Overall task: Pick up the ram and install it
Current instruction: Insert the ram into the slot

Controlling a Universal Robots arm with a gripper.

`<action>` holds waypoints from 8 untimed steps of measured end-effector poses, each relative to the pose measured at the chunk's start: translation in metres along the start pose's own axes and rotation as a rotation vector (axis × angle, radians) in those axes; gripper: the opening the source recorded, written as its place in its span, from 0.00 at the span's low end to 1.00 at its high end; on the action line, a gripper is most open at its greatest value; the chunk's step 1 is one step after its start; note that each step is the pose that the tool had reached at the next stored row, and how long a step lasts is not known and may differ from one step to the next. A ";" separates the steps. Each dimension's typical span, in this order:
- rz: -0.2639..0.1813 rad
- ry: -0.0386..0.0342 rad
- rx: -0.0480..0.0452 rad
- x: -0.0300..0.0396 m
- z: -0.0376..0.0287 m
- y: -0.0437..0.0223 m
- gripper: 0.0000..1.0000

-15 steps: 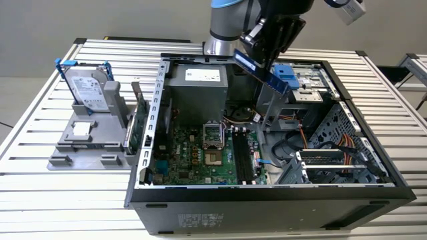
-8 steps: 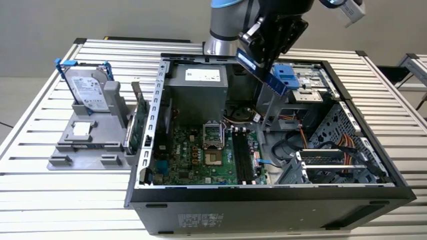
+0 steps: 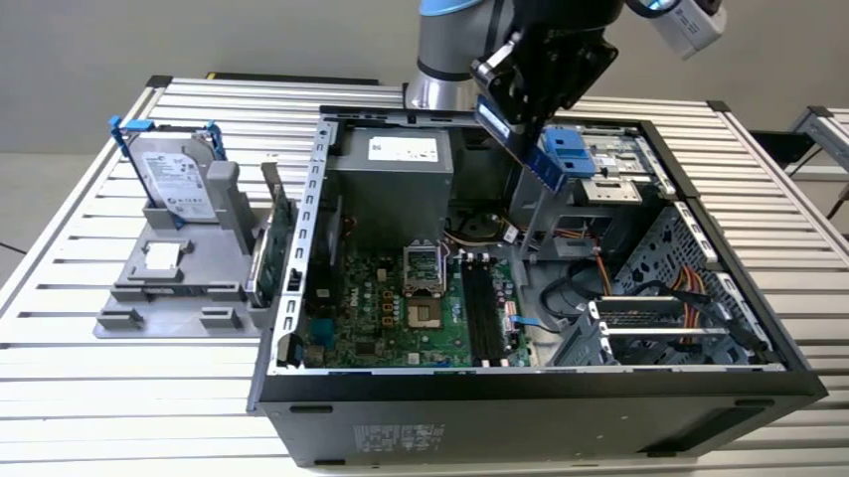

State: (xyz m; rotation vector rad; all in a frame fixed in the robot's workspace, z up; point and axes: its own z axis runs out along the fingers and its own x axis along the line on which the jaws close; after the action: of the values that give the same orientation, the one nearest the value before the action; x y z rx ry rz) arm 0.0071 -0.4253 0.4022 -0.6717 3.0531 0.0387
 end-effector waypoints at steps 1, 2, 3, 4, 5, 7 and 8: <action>0.013 -0.0003 0.0003 0.0000 0.0000 0.0000 0.00; 0.026 -0.0006 0.0005 0.0000 0.0000 0.0000 0.00; 0.039 -0.0008 0.0008 0.0000 0.0000 0.0000 0.00; 0.052 -0.0010 0.0011 0.0000 0.0000 -0.0001 0.00; 0.065 -0.0013 0.0014 0.0000 0.0000 -0.0001 0.00; 0.090 -0.0018 0.0019 0.0000 0.0000 -0.0001 0.00; 0.102 -0.0021 0.0021 0.0000 0.0000 -0.0001 0.00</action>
State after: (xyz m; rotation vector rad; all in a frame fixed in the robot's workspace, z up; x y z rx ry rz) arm 0.0071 -0.4254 0.4023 -0.5145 3.0823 0.0373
